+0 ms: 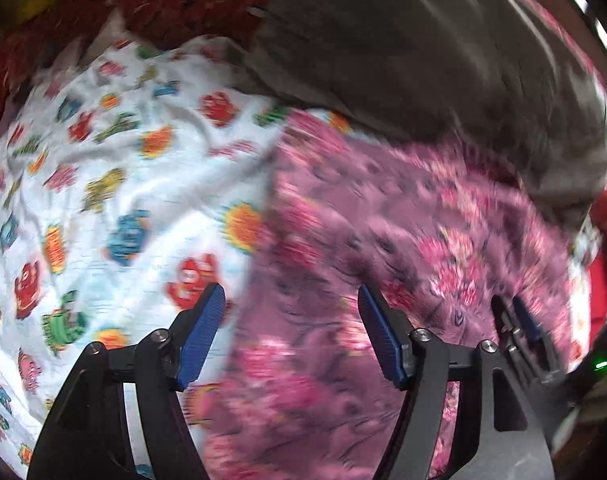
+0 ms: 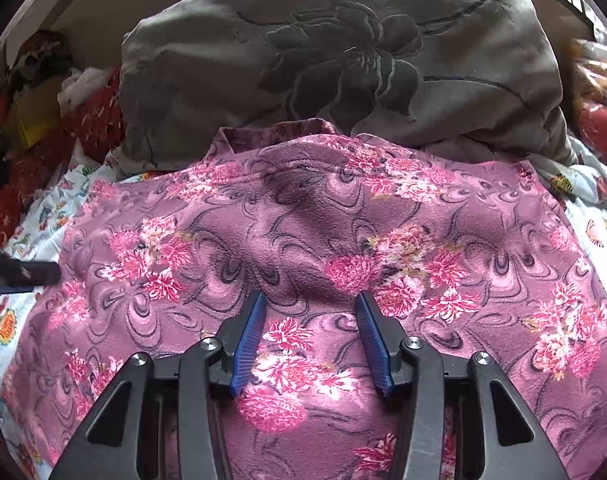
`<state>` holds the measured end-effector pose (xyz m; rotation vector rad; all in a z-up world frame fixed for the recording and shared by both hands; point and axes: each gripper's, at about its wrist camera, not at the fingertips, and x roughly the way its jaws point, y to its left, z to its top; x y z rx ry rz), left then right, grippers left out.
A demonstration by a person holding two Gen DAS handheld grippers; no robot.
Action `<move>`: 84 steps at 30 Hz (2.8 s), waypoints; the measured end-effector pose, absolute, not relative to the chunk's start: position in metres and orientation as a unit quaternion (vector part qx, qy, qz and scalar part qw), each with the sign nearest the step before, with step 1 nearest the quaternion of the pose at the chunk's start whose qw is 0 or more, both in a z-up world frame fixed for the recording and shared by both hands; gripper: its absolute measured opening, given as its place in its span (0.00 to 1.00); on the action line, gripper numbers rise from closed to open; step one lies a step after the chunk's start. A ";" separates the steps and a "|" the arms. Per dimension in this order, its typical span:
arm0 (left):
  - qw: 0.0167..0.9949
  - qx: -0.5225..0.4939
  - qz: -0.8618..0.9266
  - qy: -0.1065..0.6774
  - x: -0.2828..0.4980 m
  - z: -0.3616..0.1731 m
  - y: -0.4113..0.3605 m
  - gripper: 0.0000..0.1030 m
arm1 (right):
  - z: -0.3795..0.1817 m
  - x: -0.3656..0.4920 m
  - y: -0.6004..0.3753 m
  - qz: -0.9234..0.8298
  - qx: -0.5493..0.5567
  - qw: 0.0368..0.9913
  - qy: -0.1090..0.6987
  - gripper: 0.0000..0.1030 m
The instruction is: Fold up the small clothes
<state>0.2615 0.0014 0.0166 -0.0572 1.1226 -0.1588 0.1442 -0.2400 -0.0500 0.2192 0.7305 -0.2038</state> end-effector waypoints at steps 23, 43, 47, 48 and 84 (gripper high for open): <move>0.770 -0.159 -0.143 0.601 0.236 -0.004 -0.005 0.16 | -0.054 0.130 -0.259 -0.080 0.140 0.927 0.338 0.48; 0.837 -0.067 -0.083 0.537 0.196 0.056 -0.053 0.13 | -0.058 0.123 -0.268 -0.064 0.166 0.931 0.320 0.49; 0.843 -0.054 -0.090 0.528 0.182 0.061 -0.064 0.13 | -0.060 0.121 -0.270 -0.060 0.171 0.931 0.318 0.49; 0.842 -0.061 -0.098 0.527 0.181 0.062 -0.064 0.13 | -0.060 0.121 -0.271 -0.059 0.172 0.931 0.317 0.49; 0.789 -0.175 -0.099 0.581 0.260 0.030 0.033 0.31 | -0.061 0.118 -0.280 -0.044 0.190 0.931 0.309 0.50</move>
